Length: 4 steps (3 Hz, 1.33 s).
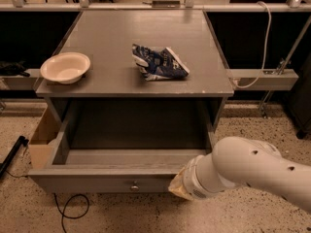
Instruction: Close top drawer
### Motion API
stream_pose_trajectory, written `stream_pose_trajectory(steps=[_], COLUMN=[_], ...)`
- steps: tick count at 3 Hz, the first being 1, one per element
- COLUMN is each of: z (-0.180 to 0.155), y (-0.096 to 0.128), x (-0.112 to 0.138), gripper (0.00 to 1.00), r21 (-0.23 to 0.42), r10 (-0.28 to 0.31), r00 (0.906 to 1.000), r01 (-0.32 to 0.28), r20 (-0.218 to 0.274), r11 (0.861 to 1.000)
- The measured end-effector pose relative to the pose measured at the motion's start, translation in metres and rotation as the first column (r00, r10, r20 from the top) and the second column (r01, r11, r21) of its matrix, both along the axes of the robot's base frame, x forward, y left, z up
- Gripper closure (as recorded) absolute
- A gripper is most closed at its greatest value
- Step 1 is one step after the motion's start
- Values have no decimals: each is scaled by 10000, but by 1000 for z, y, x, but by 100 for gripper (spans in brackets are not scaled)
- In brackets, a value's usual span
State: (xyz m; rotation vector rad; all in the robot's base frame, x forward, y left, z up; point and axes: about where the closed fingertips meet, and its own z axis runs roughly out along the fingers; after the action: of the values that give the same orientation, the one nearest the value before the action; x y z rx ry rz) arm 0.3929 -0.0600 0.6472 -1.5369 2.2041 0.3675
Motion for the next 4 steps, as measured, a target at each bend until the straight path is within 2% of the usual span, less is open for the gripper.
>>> stream_pose_trajectory(steps=[1,2,4], z=[0,0,2], y=[1,7,39], x=[1,6,46], gripper=[15,0,0], r21=[-49,-197,-831], r10=[3,15,375], r00=[10000,9999,9975], r01=[-3,-12,-325], r20=[11,127,592], r11=[10000,9998,9960])
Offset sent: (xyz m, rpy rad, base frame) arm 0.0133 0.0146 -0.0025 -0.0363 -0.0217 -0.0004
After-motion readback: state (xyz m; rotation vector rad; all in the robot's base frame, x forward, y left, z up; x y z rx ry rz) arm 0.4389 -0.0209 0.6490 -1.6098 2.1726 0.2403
